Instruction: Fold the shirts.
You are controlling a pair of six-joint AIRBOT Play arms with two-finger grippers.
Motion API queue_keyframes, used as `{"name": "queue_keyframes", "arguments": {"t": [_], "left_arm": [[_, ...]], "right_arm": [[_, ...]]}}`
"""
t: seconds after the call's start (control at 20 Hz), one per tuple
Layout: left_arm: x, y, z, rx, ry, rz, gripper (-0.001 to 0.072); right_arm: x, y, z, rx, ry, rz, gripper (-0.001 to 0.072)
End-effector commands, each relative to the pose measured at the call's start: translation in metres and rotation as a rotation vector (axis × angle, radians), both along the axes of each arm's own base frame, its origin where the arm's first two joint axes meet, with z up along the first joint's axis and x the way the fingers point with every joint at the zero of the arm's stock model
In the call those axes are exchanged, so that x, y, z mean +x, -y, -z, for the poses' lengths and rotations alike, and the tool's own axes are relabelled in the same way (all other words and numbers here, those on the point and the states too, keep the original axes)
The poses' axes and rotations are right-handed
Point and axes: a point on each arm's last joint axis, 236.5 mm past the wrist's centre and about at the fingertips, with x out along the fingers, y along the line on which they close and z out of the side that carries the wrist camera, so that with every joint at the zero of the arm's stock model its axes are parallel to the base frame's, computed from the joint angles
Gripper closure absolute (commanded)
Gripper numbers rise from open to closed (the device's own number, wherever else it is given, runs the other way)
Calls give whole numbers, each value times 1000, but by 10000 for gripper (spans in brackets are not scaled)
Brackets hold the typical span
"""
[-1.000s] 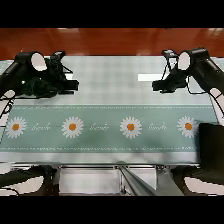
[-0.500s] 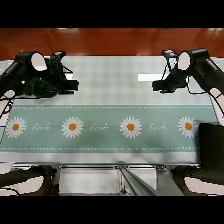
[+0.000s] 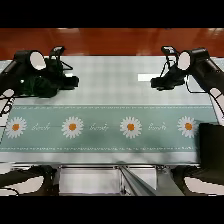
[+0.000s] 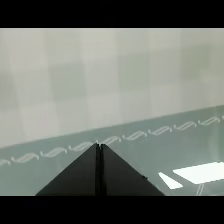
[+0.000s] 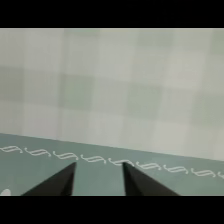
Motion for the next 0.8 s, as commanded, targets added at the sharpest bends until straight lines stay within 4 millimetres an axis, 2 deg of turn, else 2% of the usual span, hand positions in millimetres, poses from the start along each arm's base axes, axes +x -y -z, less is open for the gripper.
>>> {"name": "queue_keyframes", "arguments": {"t": [0.0, 0.05, 0.1, 0.15, 0.2, 0.25, 0.3, 0.35, 0.4, 0.45, 0.6, 0.75], "left_arm": [[48, -7, -50, 30, 238, 100, 680], [64, -13, -75, 44, 328, 115, 680], [86, -21, -109, 47, 451, 97, 678], [106, -31, -145, 45, 569, 60, 630], [122, -44, -177, 45, 679, 18, 515], [135, -61, -204, 48, 780, -27, 355], [145, -82, -222, 63, 863, -76, 203], [152, -107, -227, 109, 898, -111, 202], [156, -131, -220, 159, 888, -135, 202], [158, -155, -204, 198, 846, -160, 202], [151, -224, -124, 212, 607, -280, 202], [135, -280, -41, 176, 379, -431, 202]], "right_arm": [[10, -1, -14, 5, 71, -9, 292], [11, 4, -23, -12, 97, -11, 293], [10, 10, -37, -30, 131, -11, 293], [8, 14, -51, -40, 163, -10, 293], [5, 18, -67, -46, 198, -7, 293], [1, 21, -81, -49, 228, -5, 293], [-5, 24, -92, -47, 256, 0, 293], [-12, 26, -99, -43, 272, 1, 293], [-20, 28, -102, -39, 280, 6, 294], [-29, 29, -102, -32, 282, 13, 294], [-54, 28, -86, 7, 246, 45, 294], [-68, 24, -64, 42, 186, 89, 295]]}}
